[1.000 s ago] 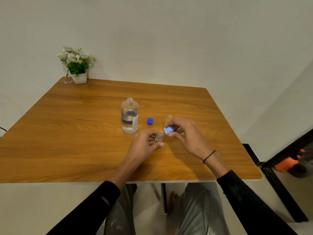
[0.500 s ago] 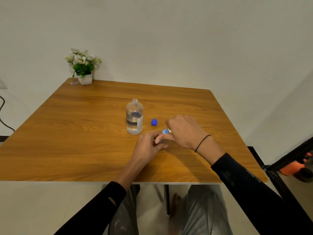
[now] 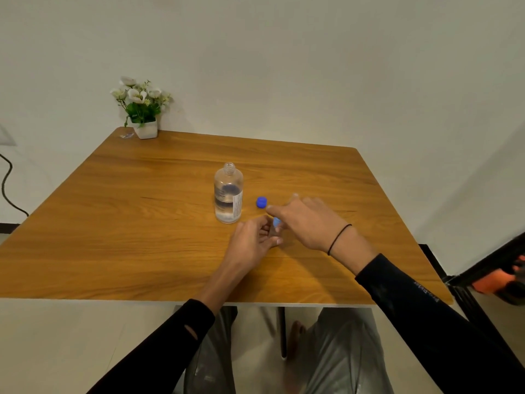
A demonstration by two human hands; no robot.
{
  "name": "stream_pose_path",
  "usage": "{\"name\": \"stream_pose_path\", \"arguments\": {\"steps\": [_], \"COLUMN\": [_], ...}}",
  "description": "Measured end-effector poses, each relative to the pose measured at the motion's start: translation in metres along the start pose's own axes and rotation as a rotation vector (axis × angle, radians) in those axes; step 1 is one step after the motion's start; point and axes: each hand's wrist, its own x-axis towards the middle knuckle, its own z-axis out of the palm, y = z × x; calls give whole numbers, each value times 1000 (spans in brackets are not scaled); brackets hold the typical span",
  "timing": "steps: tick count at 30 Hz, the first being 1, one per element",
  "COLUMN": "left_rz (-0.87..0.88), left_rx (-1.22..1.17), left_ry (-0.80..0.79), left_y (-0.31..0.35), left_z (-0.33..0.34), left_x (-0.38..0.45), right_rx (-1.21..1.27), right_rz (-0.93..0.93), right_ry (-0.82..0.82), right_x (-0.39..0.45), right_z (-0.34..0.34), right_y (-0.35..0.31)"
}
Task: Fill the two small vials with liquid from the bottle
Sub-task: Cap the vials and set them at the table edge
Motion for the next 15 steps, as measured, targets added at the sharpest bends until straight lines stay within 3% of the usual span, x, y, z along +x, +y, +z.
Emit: {"name": "stream_pose_path", "arguments": {"steps": [4, 9, 12, 15], "left_rz": [-22, 132, 194, 160], "left_rx": [9, -99, -154, -40], "left_ry": [23, 220, 245, 241], "left_y": [-1, 21, 50, 57], "left_z": [1, -12, -23, -19], "left_x": [-3, 22, 61, 86], "right_rx": [-24, 315, 350, 407], "right_rz": [-38, 13, 129, 333], "right_ry": [-5, 156, 304, 293], "right_x": [2, 16, 41, 65], "right_z": [-6, -32, -50, -46], "right_y": [0, 21, 59, 106]}}
